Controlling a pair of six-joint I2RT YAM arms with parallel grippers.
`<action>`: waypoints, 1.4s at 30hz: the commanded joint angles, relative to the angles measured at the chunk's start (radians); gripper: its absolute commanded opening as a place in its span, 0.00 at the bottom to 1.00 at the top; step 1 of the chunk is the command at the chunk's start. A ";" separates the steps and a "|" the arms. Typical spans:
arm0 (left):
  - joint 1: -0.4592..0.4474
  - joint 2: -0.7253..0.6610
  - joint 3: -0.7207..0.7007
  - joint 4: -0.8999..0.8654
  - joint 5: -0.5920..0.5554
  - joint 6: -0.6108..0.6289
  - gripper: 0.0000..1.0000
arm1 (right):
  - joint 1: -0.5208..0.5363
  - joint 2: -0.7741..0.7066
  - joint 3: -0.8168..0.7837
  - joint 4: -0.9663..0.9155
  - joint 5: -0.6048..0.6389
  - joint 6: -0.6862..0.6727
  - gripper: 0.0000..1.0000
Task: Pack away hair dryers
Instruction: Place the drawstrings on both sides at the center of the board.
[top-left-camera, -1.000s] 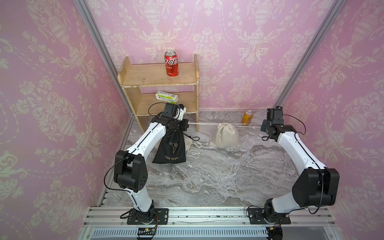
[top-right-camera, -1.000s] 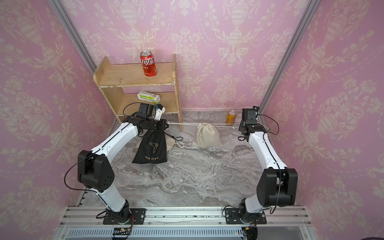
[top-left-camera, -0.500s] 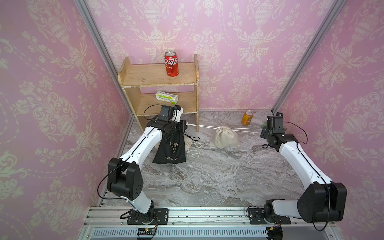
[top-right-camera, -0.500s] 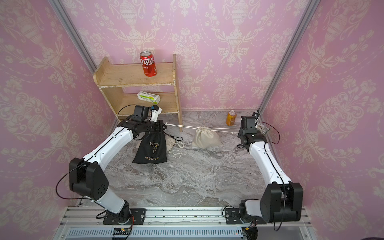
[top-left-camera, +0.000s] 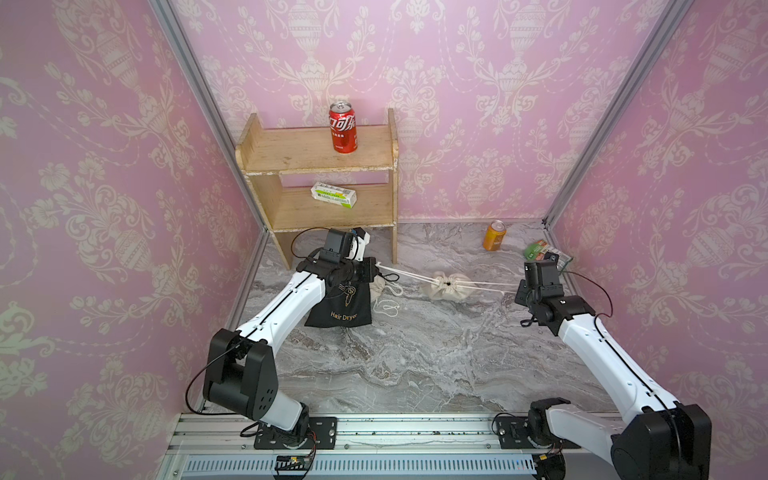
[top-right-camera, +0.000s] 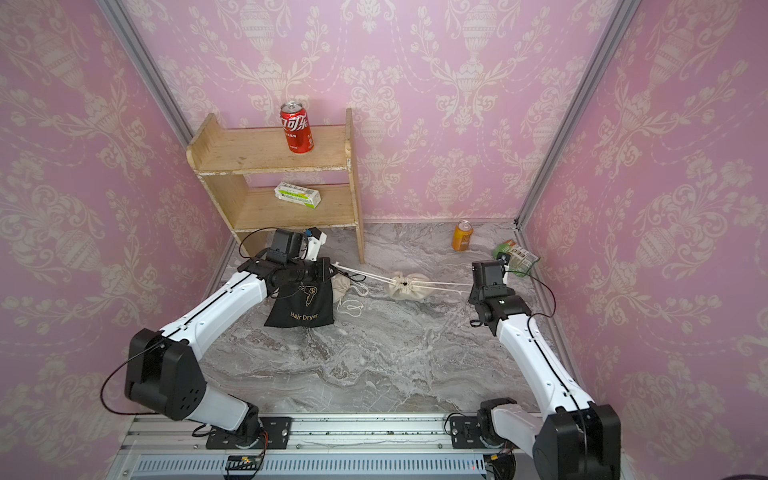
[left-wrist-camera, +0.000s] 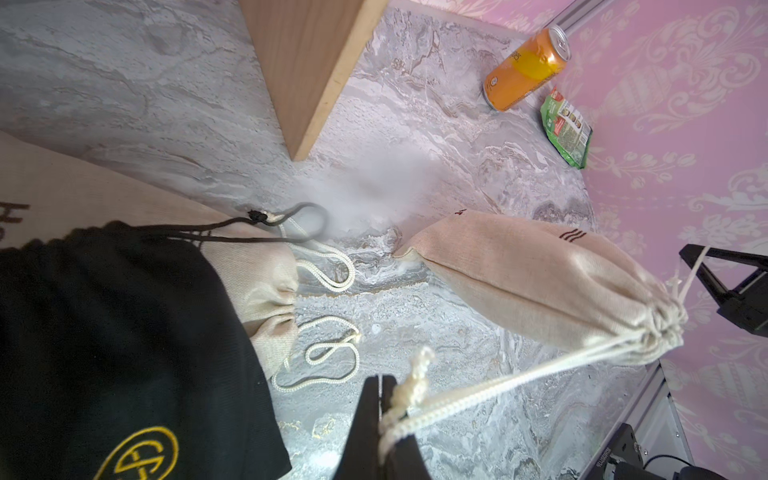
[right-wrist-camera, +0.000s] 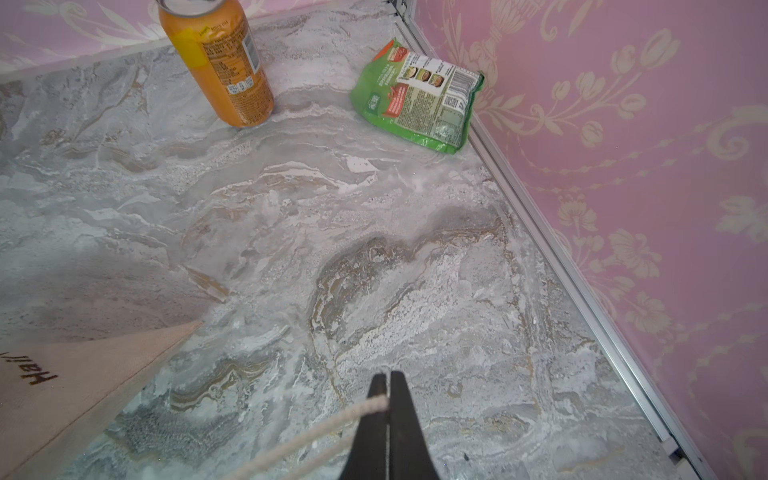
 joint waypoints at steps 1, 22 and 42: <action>-0.013 -0.022 -0.021 0.028 -0.027 -0.027 0.00 | 0.007 -0.017 -0.026 -0.018 0.015 0.029 0.00; -0.046 0.068 -0.025 0.035 -0.033 -0.016 0.00 | 0.015 0.189 0.000 0.029 -0.100 -0.010 0.00; -0.088 0.022 0.013 0.002 -0.122 0.101 0.98 | 0.062 0.080 0.134 -0.014 -0.445 -0.021 0.99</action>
